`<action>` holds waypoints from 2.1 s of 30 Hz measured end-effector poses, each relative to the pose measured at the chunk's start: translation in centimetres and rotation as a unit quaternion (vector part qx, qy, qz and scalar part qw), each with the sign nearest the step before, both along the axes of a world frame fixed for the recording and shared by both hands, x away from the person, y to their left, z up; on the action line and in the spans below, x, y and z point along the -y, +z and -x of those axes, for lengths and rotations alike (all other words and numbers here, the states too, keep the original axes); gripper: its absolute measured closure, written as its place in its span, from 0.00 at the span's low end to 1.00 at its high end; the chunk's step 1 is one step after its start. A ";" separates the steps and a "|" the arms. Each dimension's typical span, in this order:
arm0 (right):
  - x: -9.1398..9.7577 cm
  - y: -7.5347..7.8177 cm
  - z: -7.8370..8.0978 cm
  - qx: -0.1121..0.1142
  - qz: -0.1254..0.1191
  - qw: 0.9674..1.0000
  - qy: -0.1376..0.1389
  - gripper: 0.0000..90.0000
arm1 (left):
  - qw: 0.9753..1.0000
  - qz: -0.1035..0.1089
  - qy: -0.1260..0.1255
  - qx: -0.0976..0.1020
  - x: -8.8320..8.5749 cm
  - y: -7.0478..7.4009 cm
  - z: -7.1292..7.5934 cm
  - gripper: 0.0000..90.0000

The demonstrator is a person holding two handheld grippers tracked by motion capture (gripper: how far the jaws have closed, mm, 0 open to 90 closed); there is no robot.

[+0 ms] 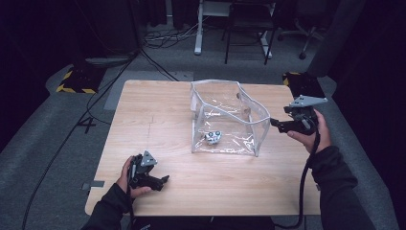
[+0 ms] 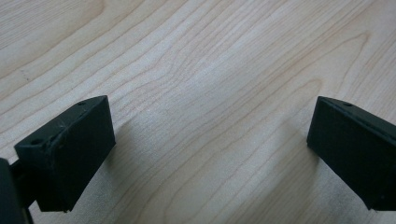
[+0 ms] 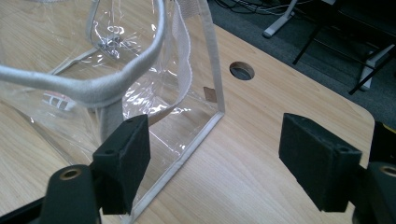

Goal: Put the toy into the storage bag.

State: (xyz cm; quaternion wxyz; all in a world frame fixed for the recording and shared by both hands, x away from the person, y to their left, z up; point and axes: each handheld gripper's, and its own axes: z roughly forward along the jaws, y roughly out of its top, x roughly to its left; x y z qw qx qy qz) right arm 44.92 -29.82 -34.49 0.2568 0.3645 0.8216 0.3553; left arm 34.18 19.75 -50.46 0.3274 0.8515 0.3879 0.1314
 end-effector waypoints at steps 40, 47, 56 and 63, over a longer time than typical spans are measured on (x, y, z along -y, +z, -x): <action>0.3 -5.4 2.5 -0.029 0.034 0.999 0.008 0.30 | 1.000 -0.002 -0.001 -0.001 0.0 0.0 0.0 0.01; 0.4 -6.2 2.9 -0.036 0.035 0.999 0.011 0.30 | 1.000 -0.002 -0.001 0.000 0.0 0.0 0.0 0.01; 0.5 -7.2 3.4 -0.041 0.042 0.998 0.012 0.30 | 1.000 -0.002 0.000 -0.001 0.0 0.0 0.0 0.01; 0.5 -8.1 4.1 -0.045 0.050 0.998 0.014 0.30 | 1.000 -0.001 0.001 -0.001 0.0 0.0 0.0 0.01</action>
